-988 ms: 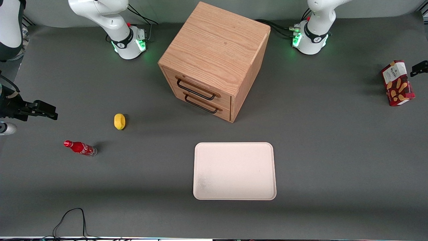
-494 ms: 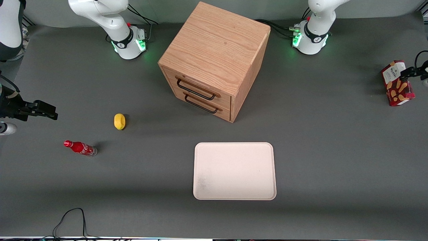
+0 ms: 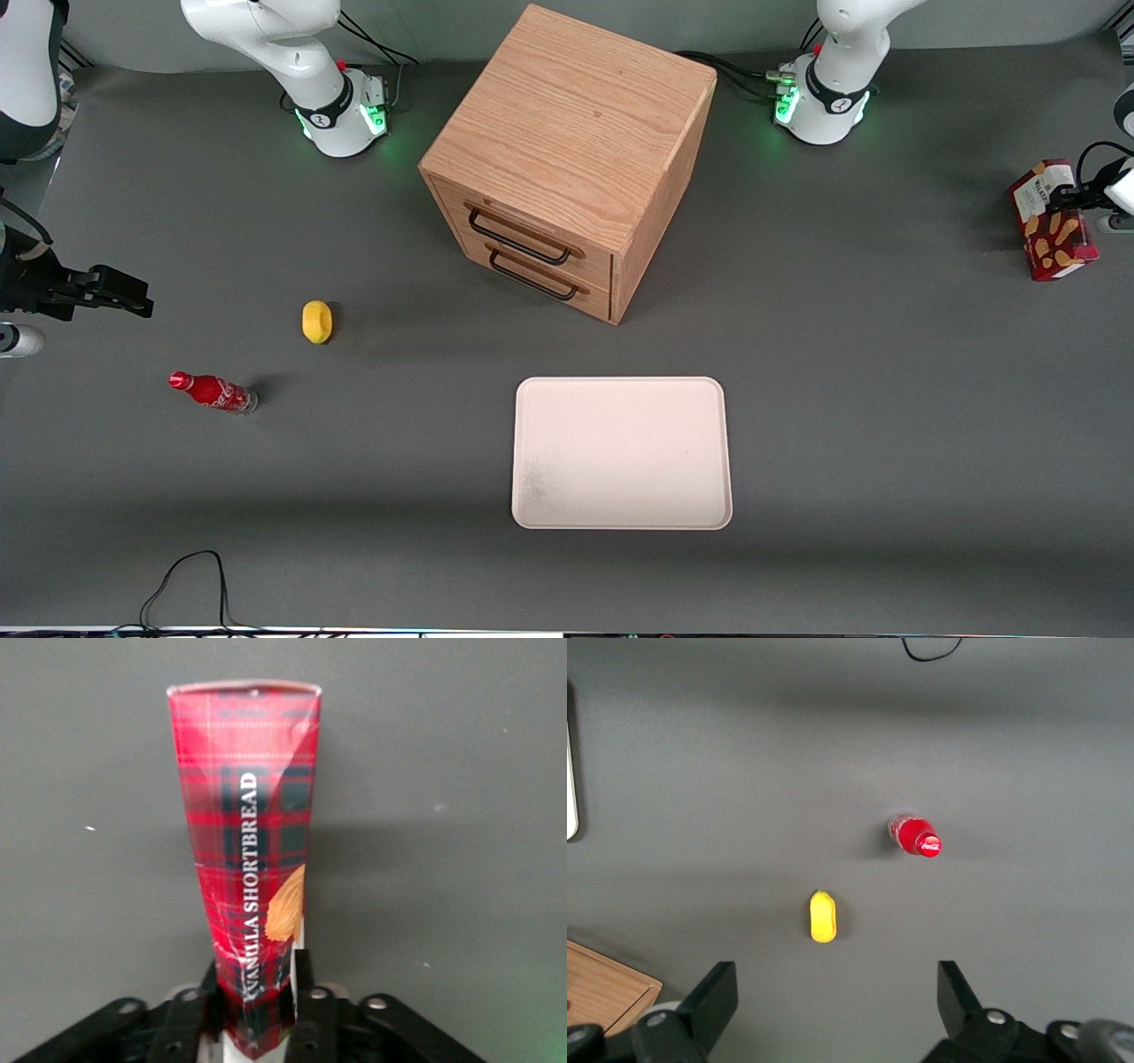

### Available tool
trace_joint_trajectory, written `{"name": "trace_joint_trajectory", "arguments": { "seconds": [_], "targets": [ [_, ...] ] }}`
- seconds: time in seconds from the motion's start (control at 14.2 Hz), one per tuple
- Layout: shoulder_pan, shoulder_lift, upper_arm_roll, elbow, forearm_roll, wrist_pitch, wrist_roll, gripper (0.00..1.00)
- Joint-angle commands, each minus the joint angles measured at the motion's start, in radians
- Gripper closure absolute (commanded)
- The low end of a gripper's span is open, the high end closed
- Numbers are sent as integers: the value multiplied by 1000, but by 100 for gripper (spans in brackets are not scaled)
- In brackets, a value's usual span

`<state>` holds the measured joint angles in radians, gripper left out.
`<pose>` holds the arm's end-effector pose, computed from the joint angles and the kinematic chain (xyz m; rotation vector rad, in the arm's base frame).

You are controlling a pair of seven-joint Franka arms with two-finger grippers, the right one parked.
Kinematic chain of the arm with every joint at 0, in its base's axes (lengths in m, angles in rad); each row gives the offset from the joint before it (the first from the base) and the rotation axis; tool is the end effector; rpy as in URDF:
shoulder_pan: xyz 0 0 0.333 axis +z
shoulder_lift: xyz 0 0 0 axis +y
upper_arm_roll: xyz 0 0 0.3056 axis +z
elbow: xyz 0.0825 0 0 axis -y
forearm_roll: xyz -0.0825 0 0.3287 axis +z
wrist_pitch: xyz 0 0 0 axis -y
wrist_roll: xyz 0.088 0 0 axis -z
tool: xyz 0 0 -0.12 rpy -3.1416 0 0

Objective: Place red cookie box on tray
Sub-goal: 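Carry the held shortbread box with the left gripper toward the cream tray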

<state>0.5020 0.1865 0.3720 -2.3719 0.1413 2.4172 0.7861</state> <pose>0.2915 0.3544 0.2640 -3.1184 0.0401 0.3173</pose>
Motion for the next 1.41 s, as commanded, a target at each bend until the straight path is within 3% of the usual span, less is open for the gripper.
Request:
{"name": "trace_joint_trajectory", "arguments": {
  "seconds": [0.0, 0.42, 0.85, 1.06, 1.34],
  "targets": [
    [-2, -21, -30, 17, -19, -78, 7, 100],
    [-54, -32, -304, 333, -83, -409, -99, 100],
    [-163, -4, -570, 637, -105, -582, -500, 100],
    [-339, 82, -578, 744, -118, -583, -765, 100],
    [-547, 278, -526, 916, -115, -564, -937, 100]
  ]
}}
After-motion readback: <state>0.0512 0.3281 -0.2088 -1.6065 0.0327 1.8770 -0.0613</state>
